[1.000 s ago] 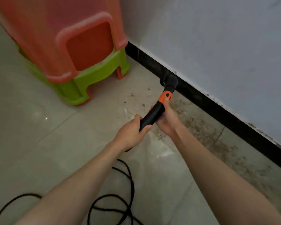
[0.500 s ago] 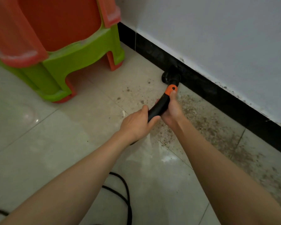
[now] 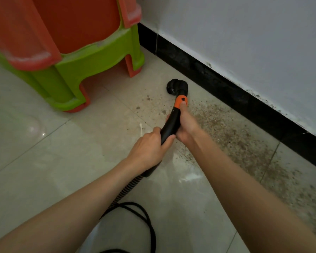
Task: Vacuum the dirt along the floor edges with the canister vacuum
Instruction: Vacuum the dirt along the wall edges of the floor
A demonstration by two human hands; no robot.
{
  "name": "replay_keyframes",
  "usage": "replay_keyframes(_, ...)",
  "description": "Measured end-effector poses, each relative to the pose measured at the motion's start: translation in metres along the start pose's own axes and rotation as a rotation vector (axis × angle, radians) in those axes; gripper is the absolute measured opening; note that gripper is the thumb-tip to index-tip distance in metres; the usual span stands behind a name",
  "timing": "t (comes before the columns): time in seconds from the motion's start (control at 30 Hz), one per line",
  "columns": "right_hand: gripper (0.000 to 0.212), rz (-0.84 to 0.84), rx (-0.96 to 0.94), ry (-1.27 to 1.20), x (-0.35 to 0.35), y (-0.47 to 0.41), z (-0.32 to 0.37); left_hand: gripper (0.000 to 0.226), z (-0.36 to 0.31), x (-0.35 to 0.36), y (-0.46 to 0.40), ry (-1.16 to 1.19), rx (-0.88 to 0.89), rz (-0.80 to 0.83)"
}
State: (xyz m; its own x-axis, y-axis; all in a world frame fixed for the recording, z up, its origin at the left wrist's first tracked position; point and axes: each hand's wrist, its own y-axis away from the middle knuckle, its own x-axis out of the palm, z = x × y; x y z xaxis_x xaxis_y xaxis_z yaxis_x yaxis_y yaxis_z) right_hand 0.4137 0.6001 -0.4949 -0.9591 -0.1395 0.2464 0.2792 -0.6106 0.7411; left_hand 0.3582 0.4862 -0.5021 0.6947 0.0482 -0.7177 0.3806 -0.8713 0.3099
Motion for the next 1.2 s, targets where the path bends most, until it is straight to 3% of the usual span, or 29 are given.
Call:
replay_keyframes(0.7,0.039,0.037,0.016,0.192,0.053,0.016,-0.019,0.038,0.028,-0.026,0.027,0.129,-0.135,-0.024)
replay_keyframes(1.07,0.042,-0.125,-0.03,0.047,0.007,0.025,-0.017,0.038,0.001,-0.02,0.026,0.027,0.01,0.138)
replay_keyframes(1.2,0.045,-0.105,-0.018,0.021,0.003,0.027,-0.017,0.038,0.0,-0.017,0.028,0.026,0.016,0.13)
